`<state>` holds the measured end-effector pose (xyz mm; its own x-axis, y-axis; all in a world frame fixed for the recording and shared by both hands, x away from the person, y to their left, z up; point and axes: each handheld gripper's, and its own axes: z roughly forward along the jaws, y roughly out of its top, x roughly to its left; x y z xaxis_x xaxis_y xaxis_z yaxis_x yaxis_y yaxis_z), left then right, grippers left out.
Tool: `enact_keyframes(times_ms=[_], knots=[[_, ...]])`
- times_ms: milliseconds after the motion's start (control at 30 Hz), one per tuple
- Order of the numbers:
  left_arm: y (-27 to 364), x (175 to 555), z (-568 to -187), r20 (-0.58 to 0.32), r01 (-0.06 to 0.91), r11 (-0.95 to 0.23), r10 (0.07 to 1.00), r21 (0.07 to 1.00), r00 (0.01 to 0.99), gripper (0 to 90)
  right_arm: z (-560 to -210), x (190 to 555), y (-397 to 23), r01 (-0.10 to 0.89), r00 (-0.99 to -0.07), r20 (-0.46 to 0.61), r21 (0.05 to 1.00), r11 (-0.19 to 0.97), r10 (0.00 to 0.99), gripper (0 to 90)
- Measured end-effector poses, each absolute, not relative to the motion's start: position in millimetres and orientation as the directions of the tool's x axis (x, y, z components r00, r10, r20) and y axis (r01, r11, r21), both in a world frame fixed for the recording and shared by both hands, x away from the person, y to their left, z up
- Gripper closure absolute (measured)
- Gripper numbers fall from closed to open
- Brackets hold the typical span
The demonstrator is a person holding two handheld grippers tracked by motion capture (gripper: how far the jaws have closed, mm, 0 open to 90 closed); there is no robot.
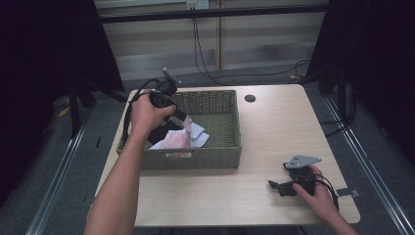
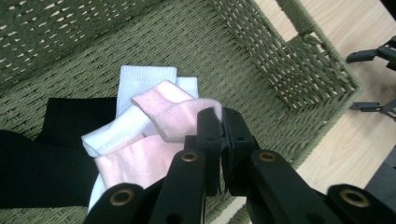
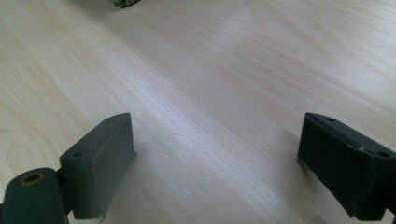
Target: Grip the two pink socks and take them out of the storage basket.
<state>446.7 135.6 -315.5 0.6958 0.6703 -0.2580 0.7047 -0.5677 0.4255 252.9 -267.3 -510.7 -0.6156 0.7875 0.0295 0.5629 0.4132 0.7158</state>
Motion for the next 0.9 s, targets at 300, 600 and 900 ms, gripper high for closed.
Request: enact_keyframes(times_ms=[300,600,900], knots=[[135,445,-291,-0.263,0.707,-0.574,0.669,0.413,0.696,87.3,-511,253,-267,0.561,-0.617,0.028,0.716,0.415,0.787,10.0],[133,442,-256,-0.27,0.694,-0.583,0.65,0.423,0.711,87.3,-511,253,-267,0.561,-0.617,0.028,0.716,0.415,0.787,10.0],[135,435,-226,-0.269,0.679,-0.586,0.635,0.442,0.724,87.3,-511,253,-267,0.561,-0.617,0.028,0.716,0.415,0.787,10.0]])
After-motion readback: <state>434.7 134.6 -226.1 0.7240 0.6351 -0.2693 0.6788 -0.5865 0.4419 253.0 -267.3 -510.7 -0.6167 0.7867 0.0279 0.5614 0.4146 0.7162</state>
